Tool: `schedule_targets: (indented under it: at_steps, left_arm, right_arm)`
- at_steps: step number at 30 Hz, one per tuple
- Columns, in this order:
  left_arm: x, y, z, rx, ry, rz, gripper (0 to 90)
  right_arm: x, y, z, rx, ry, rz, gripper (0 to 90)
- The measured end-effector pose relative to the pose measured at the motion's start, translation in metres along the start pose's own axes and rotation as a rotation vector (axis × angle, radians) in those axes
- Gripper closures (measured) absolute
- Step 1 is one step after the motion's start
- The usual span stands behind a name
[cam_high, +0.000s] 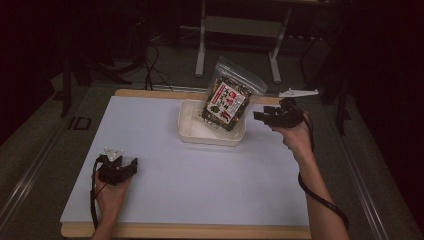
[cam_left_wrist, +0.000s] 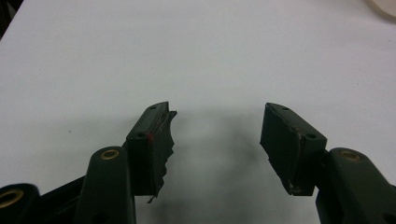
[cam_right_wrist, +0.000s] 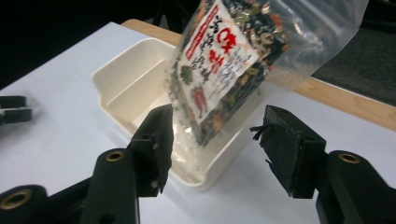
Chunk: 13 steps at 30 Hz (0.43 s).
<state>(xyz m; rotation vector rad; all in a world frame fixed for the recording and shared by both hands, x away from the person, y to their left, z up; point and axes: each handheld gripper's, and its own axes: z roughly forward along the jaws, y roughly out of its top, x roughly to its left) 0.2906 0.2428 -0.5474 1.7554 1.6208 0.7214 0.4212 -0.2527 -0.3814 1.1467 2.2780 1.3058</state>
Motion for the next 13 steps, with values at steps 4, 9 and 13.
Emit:
schedule_targets:
  at_steps: [4,9,13]
  left_arm:
    - [0.001,0.000,0.000,-0.002,0.009,0.000,43.1]
    - [0.001,0.000,0.001,0.007,0.022,-0.003,43.1]
    - [0.001,0.000,0.001,0.013,0.036,-0.007,43.1]
  right_arm:
    - [0.002,-0.017,-0.010,-0.042,0.037,0.055,47.0]
    - [0.004,-0.046,-0.009,-0.003,0.015,0.077,47.7]
    - [0.003,-0.073,-0.011,-0.002,-0.005,0.094,46.9]
